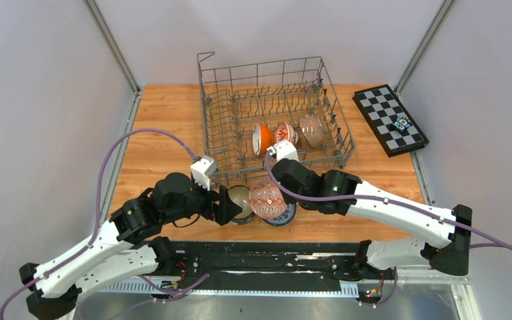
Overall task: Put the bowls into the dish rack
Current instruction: Pick up the bowl from the center of the board.
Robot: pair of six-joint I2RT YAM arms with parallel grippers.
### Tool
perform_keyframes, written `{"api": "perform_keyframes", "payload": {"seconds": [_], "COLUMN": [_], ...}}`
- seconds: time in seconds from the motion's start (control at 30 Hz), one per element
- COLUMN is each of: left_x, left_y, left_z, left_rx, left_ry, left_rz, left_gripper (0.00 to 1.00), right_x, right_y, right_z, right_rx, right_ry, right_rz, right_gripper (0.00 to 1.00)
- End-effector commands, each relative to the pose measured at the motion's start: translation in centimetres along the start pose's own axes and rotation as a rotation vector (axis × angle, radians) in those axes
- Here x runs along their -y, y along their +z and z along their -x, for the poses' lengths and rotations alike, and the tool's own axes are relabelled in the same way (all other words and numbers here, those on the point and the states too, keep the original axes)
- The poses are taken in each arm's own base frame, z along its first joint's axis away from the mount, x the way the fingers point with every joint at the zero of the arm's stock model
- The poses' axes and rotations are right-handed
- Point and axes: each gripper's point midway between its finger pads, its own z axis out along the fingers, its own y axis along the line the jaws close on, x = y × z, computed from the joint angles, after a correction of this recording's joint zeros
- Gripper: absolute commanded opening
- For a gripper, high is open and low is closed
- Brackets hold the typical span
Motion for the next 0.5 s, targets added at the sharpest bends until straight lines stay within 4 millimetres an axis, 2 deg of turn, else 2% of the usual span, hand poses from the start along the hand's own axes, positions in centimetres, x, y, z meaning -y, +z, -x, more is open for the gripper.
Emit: {"api": "perform_keyframes", "payload": {"seconds": [0.0,0.17,0.47], "left_x": [1.9,2.1,0.6], "left_y": [0.6,1.5,2.6], "left_z": [1.7,1.8,1.6], "left_rx": [0.048,0.052,0.080], "left_ry": [-0.007,-0.020,-0.066], "left_rz": [0.000,0.037,0.128], "left_gripper": [0.92,0.88,0.82], "right_x": [-0.4,-1.4,-2.8], "right_y": [-1.6,-2.2,-2.9], "right_z": [2.0,2.9,3.5], "right_rx": [0.053,0.072,0.089], "right_ry": [-0.022,-0.043,-0.071], "right_rz": [-0.015,-0.008,0.007], "right_gripper": [0.03,0.03,0.03]}}
